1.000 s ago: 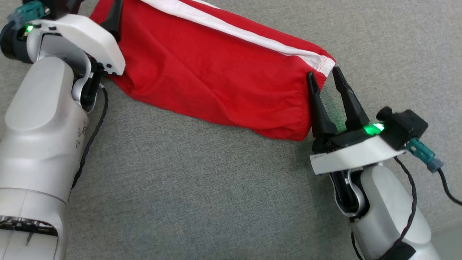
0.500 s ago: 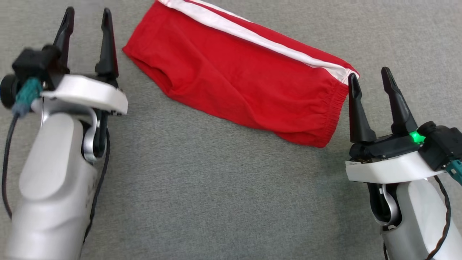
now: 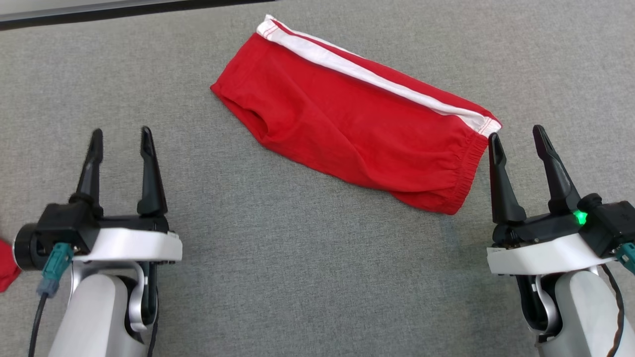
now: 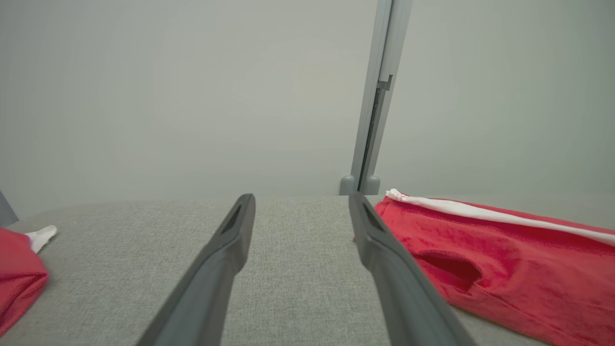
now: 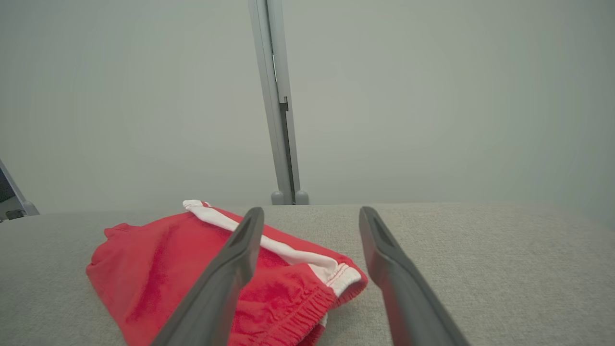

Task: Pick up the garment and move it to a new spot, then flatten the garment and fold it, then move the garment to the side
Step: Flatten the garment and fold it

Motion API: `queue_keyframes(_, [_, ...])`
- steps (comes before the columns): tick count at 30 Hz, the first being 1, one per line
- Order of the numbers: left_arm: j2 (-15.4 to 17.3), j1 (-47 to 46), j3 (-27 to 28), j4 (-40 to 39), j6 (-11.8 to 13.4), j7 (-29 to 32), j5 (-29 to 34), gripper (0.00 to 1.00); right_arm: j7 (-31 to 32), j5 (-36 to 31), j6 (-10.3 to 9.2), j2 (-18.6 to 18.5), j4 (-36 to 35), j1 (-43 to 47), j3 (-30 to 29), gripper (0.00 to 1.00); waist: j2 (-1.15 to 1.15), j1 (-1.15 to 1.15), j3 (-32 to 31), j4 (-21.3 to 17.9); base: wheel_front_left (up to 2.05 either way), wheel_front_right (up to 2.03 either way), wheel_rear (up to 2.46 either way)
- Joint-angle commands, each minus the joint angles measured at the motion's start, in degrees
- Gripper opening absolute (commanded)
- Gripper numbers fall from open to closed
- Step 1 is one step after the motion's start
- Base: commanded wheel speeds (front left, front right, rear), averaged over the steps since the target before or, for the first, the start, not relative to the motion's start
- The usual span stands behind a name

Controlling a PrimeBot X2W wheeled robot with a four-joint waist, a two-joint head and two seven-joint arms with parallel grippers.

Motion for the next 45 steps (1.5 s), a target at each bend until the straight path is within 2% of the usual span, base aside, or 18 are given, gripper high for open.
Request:
queue_keyframes(1, [0.21, 1.76, 0.27, -0.56, 0.34, -0.08, 0.65, 1.00, 0.41, 0.42, -0.02, -0.28, -0.09, 0.98, -0.29, 1.00, 0.00, 0.00, -0.76, 0.45, 0.00, 0.00, 0.00])
queue_keyframes(17, [-0.05, 3.45, -0.93, 0.18, -0.75, 0.03, 0.61, 1.00, 1.26, 1.44, -0.02, -0.32, -0.80, 1.92, -0.45, 1.00, 0.00, 0.00, -1.63, 0.65, 0.00, 0.00, 0.00])
queue_keyframes(23, [-0.37, -4.75, -5.03, 3.56, -4.51, 3.17, 1.00, 1.00, 1.45, 1.43, -0.02, 0.38, -1.36, 1.13, -0.30, 1.00, 0.00, 0.00, 0.11, 0.53, 0.00, 0.00, 0.00])
queue_keyframes(28, [-0.20, -14.48, -7.72, 12.40, -8.52, 8.05, 0.31, 1.00, 1.14, 1.75, -0.02, 1.12, -0.94, -0.26, 1.50, 1.00, 0.00, 0.00, 2.12, -1.79, 0.00, 0.00, 0.00])
queue_keyframes(30, [0.24, -18.03, -8.01, 17.59, -9.63, 10.02, -0.17, 1.00, 0.85, 2.16, -0.02, 1.34, -0.50, -0.82, 2.38, 1.00, 0.00, 0.00, 2.80, -3.03, 0.00, 0.00, 0.00])
queue_keyframes(31, [0.66, -21.03, -7.93, 23.12, -10.55, 11.72, -0.94, 1.00, 0.50, 2.50, -0.02, 1.53, 0.07, -1.23, 2.71, 1.00, 0.00, 0.00, 3.34, -4.11, 0.00, 0.00, 0.00])
queue_keyframes(39, [0.23, -28.90, -8.11, 39.89, -12.64, 14.97, -4.28, 0.98, -0.22, 3.20, -0.02, 2.55, 1.64, -0.85, 2.34, 1.00, 0.00, 0.00, 4.48, -5.70, 0.00, 0.00, 0.00])
queue_keyframes(40, [0.09, -29.39, -8.48, 40.98, -12.81, 15.29, -4.61, 0.69, -0.20, 3.25, -0.02, 2.63, 1.71, -0.84, 2.25, 1.00, 0.00, 0.00, 4.54, -5.70, 0.00, 0.00, 0.00])
queue_keyframes(42, [-0.11, -30.53, -9.19, 43.03, -13.09, 15.62, -5.03, 0.00, -0.34, 3.47, -0.02, 2.70, 1.74, -0.86, 2.08, 1.00, 0.00, 0.00, 4.66, -5.59, 0.00, 0.00, 0.00])
queue_keyframes(45, [-0.17, -31.40, -10.35, 45.30, -13.44, 15.75, -5.86, 0.00, -0.47, 3.66, -0.02, 2.85, 1.84, -1.17, 2.28, 1.00, 0.00, 0.00, 4.60, -5.43, 0.00, 0.00, 0.00])
